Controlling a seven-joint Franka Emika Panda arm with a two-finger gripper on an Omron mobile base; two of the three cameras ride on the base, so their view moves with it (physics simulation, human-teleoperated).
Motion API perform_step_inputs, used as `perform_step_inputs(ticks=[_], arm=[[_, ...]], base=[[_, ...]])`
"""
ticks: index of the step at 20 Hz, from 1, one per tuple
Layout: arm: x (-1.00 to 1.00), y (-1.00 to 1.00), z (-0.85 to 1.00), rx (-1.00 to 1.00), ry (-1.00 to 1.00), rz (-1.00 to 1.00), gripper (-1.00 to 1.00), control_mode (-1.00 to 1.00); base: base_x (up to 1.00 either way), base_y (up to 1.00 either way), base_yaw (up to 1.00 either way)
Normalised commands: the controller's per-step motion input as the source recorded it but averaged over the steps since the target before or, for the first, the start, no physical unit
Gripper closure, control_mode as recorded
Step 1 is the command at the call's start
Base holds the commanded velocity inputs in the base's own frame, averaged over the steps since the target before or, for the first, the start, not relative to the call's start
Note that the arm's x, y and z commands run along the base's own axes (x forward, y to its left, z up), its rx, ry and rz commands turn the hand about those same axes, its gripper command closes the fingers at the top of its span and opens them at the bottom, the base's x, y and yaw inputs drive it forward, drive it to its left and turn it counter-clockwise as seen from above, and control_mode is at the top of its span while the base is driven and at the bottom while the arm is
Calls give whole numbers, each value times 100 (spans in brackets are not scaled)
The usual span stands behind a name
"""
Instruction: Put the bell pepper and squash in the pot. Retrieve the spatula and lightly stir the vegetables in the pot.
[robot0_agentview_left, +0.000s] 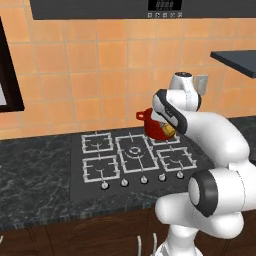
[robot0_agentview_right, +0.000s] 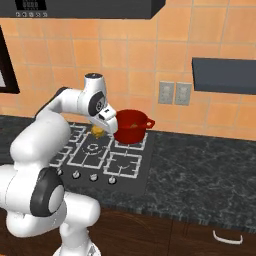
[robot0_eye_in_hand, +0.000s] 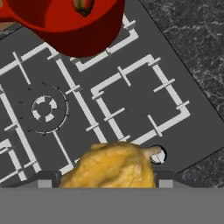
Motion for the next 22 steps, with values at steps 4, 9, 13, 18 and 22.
perform_step_inputs(ticks=[4,9,13,18,22], arm=[[74,0,11,0,-5,0,100,-100],[99,0,5,0,-3,0,100,-100],[88,0,3,0,-2,0,100,-100],[65,0,-9,-2,0,0,100,-100],[49,-12,-32,-5,0,0,100,-100]], base=[[0,0,0],[0,0,0],[0,0,0],[0,0,0],[0,0,0]])
